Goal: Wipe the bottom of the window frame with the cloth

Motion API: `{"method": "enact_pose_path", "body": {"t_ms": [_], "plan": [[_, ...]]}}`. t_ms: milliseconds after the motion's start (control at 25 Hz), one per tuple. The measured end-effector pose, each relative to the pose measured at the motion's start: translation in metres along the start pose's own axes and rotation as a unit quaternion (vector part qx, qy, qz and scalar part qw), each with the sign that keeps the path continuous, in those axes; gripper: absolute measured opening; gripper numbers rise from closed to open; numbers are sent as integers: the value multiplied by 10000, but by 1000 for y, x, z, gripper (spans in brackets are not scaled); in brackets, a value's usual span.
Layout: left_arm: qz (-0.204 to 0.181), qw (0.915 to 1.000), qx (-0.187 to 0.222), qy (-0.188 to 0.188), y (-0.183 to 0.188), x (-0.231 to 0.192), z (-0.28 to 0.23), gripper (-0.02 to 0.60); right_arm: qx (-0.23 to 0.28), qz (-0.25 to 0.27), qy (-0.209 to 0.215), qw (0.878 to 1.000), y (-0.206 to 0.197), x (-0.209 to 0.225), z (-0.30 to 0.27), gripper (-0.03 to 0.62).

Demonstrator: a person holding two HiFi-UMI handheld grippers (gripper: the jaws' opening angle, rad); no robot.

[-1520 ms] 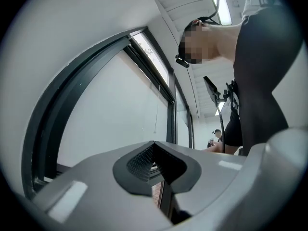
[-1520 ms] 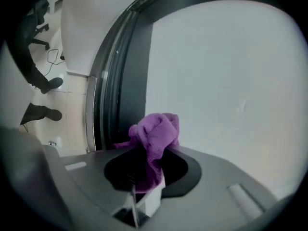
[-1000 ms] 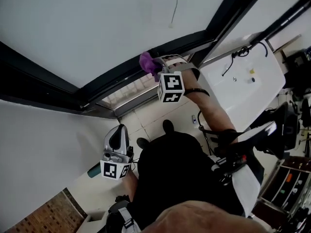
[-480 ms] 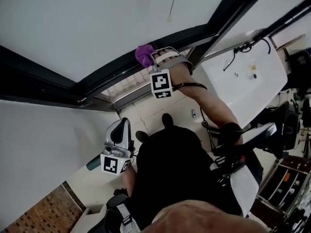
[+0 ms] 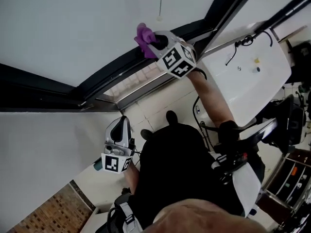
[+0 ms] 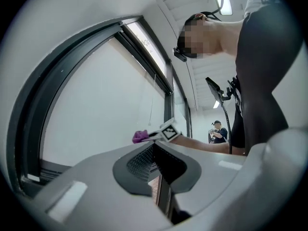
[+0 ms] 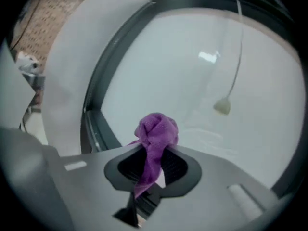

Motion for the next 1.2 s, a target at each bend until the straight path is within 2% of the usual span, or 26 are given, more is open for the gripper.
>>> {"method": "enact_pose_path", "body": {"t_ms": [80, 160, 200, 320, 480, 520, 560, 680, 760, 880, 960, 1040, 1200], "plan": [[-100, 9999, 3, -73, 0, 5, -3, 0, -230, -603, 204, 9977, -20, 6, -42, 71], [-132, 9999, 2, -49, 0, 9, -3, 0, -432, -906, 476, 9938, -40, 3, -58, 71], [-128, 9999, -27, -15, -1, 10, -2, 0, -352, -985, 553, 9930, -47, -1, -53, 71], [-53, 9998, -177, 120, -5, 5, 2, 0, 129, -879, 961, 9914, -56, -24, -4, 71], [76, 9994, -295, 166, -12, 2, -4, 0, 231, -915, 2072, 9737, -88, -64, 64, 72], [76, 9994, -312, 123, -12, 2, -8, 0, 262, -903, 2079, 9736, -97, -67, 72, 72], [62, 9994, -334, 63, -12, 3, -12, 0, 400, -972, 1875, 9766, -105, -64, 75, 72], [-62, 9990, -411, -144, -8, 10, -26, 0, 1140, -1569, 681, 9787, -115, -25, 61, 72], [-135, 9987, -440, -235, -6, 18, -34, 0, 1265, -1544, 173, 9797, -117, -2, 33, 72], [-140, 9984, -488, -266, -6, 30, -38, 0, 861, -441, 304, 9948, -112, -3, -19, 72], [-140, 9982, -521, -257, -6, 35, -38, 0, 735, 251, 498, 9957, -110, -12, -36, 72], [-127, 9981, -558, -229, -7, 35, -37, 0, 856, 398, 729, 9929, -114, -17, -33, 72], [-56, 9978, -621, -201, -10, 31, -38, 0, 1252, 362, 1291, 9830, -128, -43, -2, 72]]}}
Point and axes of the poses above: the fingertips, and each gripper's own axes: z backward along the fingers, x to its right, y out of its top, the point moved 8 cm from there along z, backward along the fingers
